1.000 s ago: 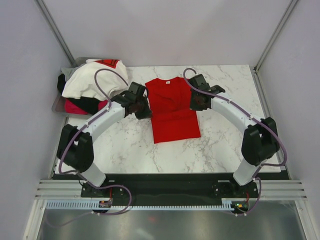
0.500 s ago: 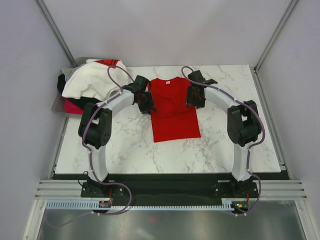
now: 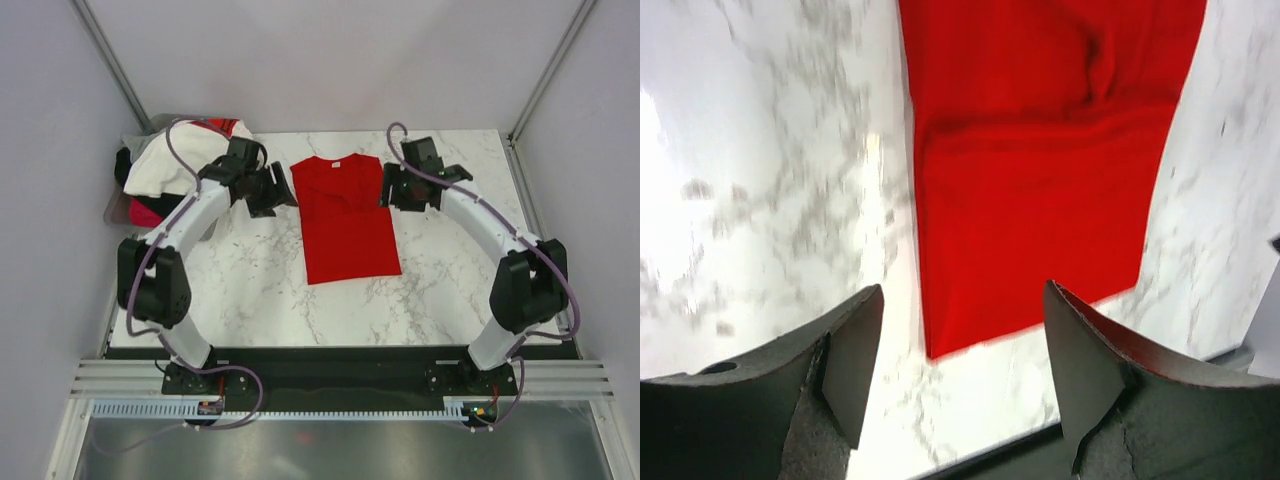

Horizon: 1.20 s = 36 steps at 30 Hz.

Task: Fold and stack the t-shirts
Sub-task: Fold the tshirt

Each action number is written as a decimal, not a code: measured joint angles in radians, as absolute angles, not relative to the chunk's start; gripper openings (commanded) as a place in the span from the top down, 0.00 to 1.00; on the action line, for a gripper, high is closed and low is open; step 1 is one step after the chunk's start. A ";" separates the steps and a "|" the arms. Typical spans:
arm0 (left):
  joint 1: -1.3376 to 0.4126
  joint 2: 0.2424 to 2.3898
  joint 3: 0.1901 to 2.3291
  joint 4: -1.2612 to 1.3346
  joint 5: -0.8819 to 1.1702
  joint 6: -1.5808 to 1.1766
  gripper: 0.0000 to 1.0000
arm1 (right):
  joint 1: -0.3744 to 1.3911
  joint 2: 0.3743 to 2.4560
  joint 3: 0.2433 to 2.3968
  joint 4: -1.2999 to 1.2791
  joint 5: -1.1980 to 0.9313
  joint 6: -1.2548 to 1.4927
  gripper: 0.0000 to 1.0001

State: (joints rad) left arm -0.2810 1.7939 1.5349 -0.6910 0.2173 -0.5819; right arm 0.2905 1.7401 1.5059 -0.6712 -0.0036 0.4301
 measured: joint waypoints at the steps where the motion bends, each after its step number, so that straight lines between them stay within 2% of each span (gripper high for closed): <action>1: -0.288 1.737 1.471 -0.680 0.222 -0.582 0.28 | 0.322 1.702 1.453 -0.656 -0.012 0.432 0.31; 4: -0.321 1.581 1.245 -0.619 0.241 -0.586 0.29 | 0.398 1.595 1.217 -0.564 -0.056 0.444 0.34; 7: -0.366 1.508 1.056 -0.577 0.261 -0.603 0.29 | 0.376 1.543 1.023 -0.558 -0.066 0.458 0.35; 14: -0.474 1.402 0.758 -0.433 0.284 -0.683 0.32 | 0.322 1.457 0.798 -0.483 -0.127 0.477 0.39; 19: -0.524 1.379 0.687 -0.313 0.290 -0.743 0.34 | 0.299 1.445 0.743 -0.395 -0.203 0.487 0.43; 25: -0.541 1.403 0.663 -0.223 0.289 -0.781 0.36 | 0.278 1.457 0.726 -0.329 -0.236 0.494 0.54; 29: -0.541 1.428 0.657 -0.179 0.287 -0.793 0.37 | 0.262 1.488 0.714 -0.292 -0.245 0.492 0.65; 31: -0.542 1.442 0.655 -0.163 0.284 -0.796 0.39 | 0.255 1.503 0.713 -0.273 -0.263 0.495 0.67; 32: -0.542 1.448 0.655 -0.157 0.281 -0.797 0.40 | 0.252 1.509 0.713 -0.263 -0.269 0.495 0.71; 36: -0.541 1.487 0.655 -0.128 0.267 -0.807 0.49 | 0.245 1.528 0.713 -0.232 -0.290 0.495 0.77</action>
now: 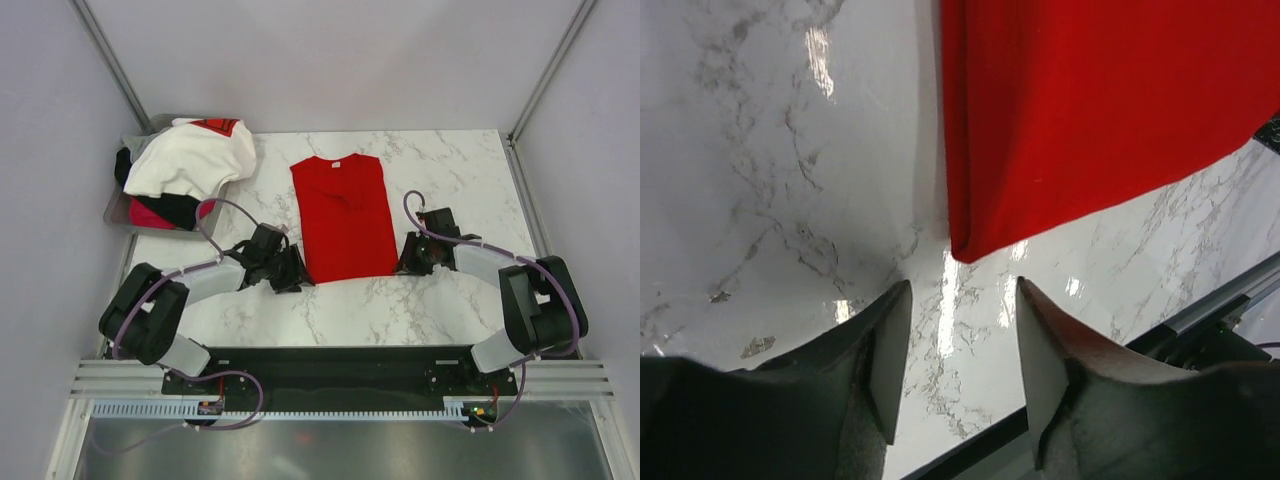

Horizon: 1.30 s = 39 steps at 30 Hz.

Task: Fold and stack the t-shirts
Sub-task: Fold the tshirt

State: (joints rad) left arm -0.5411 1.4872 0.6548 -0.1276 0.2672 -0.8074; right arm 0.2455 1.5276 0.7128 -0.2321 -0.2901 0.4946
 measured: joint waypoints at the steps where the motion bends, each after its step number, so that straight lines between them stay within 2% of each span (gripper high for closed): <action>1: -0.542 1.492 0.655 -0.117 0.265 -0.813 0.51 | 0.244 1.530 0.713 -0.228 -0.293 0.495 0.78; 3: -0.542 1.503 0.655 -0.101 0.261 -0.819 0.57 | 0.242 1.536 0.713 -0.218 -0.301 0.495 0.79; 13: -0.546 1.558 0.666 -0.025 0.261 -0.844 0.68 | 0.238 1.552 0.702 -0.171 -0.337 0.498 0.88; 14: -0.546 1.562 0.667 -0.021 0.260 -0.845 0.71 | 0.238 1.552 0.701 -0.167 -0.340 0.498 0.90; 17: -0.546 1.575 0.669 -0.014 0.252 -0.854 0.98 | 0.238 1.553 0.695 -0.156 -0.345 0.497 1.00; 24: -0.551 1.583 0.676 -0.007 0.240 -0.859 0.98 | 0.238 1.546 0.675 -0.130 -0.366 0.507 1.00; 28: -0.573 1.529 0.664 -0.051 0.205 -0.859 0.98 | 0.238 1.474 0.624 -0.162 -0.368 0.518 1.00; 39: -0.717 1.087 0.562 -0.268 0.157 -0.902 0.98 | 0.240 0.976 0.546 -0.484 -0.369 0.562 1.00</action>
State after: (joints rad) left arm -0.7170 1.0866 0.5621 -0.2684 0.1574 -0.9024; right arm 0.2398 0.9756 0.5465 -0.4835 -0.3687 0.5625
